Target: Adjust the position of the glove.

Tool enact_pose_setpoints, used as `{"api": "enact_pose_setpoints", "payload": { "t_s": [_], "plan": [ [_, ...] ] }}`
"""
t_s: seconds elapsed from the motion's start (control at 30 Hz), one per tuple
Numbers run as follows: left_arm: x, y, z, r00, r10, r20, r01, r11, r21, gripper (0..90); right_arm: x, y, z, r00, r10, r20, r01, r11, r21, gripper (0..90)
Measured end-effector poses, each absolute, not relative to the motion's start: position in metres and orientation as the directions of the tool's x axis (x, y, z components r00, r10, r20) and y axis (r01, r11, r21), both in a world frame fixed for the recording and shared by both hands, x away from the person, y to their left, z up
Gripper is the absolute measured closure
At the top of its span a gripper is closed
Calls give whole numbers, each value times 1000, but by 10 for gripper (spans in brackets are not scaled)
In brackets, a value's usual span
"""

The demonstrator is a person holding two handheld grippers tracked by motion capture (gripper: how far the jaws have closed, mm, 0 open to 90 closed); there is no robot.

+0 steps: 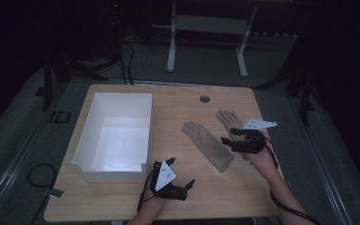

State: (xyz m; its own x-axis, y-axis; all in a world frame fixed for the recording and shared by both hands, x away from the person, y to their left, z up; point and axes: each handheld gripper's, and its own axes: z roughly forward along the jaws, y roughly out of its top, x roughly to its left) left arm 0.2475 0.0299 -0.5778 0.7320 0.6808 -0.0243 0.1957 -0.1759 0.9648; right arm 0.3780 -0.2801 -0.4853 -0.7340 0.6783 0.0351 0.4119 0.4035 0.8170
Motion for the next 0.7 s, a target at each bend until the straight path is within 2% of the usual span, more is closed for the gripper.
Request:
{"api": "enact_pose_setpoints", "payload": {
  "t_s": [0.3,0.7],
  "plan": [
    [248,30,-578,733,680,-26,197,-175,965,1,393,-258,-507,-766,642,37,420,456,785,411],
    [248,30,-578,734,679,-29,198,-173,965,1,415,-244,-540,-767,640,49,461,497,735,474]
  ]
}}
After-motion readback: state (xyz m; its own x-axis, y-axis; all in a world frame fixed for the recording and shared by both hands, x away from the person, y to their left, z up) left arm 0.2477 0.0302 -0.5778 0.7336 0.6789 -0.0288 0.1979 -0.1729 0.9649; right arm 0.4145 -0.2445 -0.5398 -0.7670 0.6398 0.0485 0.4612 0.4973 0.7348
